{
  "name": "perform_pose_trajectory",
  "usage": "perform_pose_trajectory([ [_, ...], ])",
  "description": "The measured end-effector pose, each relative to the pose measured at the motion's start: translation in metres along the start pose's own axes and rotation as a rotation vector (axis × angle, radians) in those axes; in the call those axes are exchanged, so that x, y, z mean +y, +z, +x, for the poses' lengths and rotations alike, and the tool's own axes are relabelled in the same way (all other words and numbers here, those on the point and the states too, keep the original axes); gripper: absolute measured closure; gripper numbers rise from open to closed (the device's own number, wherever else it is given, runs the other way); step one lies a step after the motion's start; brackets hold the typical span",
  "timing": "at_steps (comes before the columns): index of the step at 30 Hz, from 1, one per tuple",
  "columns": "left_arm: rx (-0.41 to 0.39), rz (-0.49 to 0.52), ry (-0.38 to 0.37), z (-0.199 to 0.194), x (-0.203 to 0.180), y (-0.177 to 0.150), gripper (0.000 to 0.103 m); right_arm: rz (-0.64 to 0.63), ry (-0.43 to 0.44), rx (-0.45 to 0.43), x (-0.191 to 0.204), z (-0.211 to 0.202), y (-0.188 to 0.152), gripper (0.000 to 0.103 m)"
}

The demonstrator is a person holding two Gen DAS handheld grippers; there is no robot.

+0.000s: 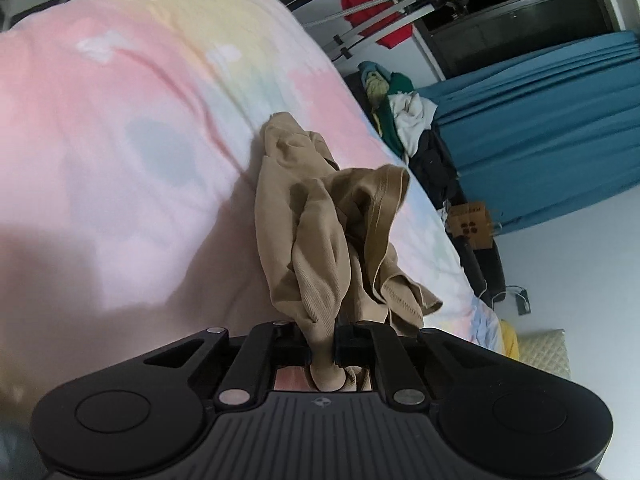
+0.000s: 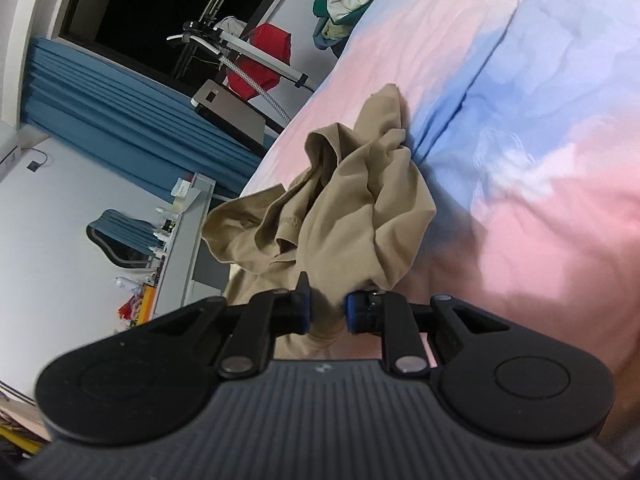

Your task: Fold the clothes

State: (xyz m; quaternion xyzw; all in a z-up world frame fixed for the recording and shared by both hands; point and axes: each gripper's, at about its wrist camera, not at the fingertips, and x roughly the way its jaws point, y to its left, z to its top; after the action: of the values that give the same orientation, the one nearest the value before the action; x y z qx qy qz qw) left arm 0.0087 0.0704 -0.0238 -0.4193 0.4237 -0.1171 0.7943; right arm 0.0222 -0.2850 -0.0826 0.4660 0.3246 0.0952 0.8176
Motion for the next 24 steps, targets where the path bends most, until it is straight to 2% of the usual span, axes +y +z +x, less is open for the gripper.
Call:
perform_pose_trajectory([
  [6, 0.008, -0.002, -0.016, -0.054, -0.002, -0.048, 0.093, 0.076, 0.027, -0.016, -0.003, -0.056, -0.032, 0.084],
  [11, 0.011, -0.045, -0.015, -0.070, 0.003, -0.066, 0.093, 0.150, 0.041, -0.005, -0.014, -0.083, -0.054, 0.084],
  [17, 0.008, -0.116, -0.042, -0.056, -0.005, -0.039, 0.092, 0.216, 0.043, -0.005, -0.008, -0.070, -0.035, 0.083],
  [24, 0.008, -0.210, -0.067, 0.000, -0.026, 0.026, 0.091, 0.357, 0.038, -0.026, 0.005, -0.022, 0.009, 0.082],
])
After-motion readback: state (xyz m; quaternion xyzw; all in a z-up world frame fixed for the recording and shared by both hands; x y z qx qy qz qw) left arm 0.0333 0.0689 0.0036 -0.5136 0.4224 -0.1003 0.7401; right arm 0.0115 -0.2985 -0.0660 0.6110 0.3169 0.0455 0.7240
